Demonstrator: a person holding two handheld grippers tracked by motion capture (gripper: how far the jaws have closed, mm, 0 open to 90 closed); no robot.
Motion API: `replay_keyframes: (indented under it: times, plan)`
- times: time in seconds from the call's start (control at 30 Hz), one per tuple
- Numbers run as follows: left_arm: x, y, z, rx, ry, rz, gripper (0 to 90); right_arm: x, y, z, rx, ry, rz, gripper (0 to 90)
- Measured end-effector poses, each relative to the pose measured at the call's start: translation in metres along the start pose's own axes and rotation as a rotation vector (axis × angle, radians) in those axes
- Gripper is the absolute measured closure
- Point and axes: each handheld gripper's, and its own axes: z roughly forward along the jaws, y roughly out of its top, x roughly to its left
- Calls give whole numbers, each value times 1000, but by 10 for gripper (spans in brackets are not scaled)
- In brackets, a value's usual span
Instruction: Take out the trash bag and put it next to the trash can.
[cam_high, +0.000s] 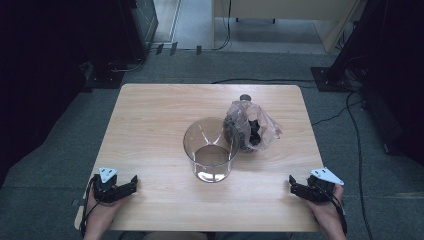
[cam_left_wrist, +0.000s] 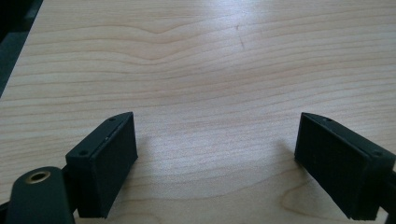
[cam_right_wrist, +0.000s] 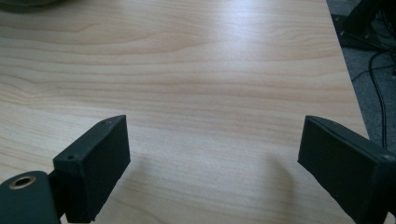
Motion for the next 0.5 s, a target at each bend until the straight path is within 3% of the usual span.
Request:
replay_keyframes:
  times: [0.5]
  plan:
    - [0, 0, 0, -1, -1, 1, 127, -5, -9, -5, 54, -18, 1, 90]
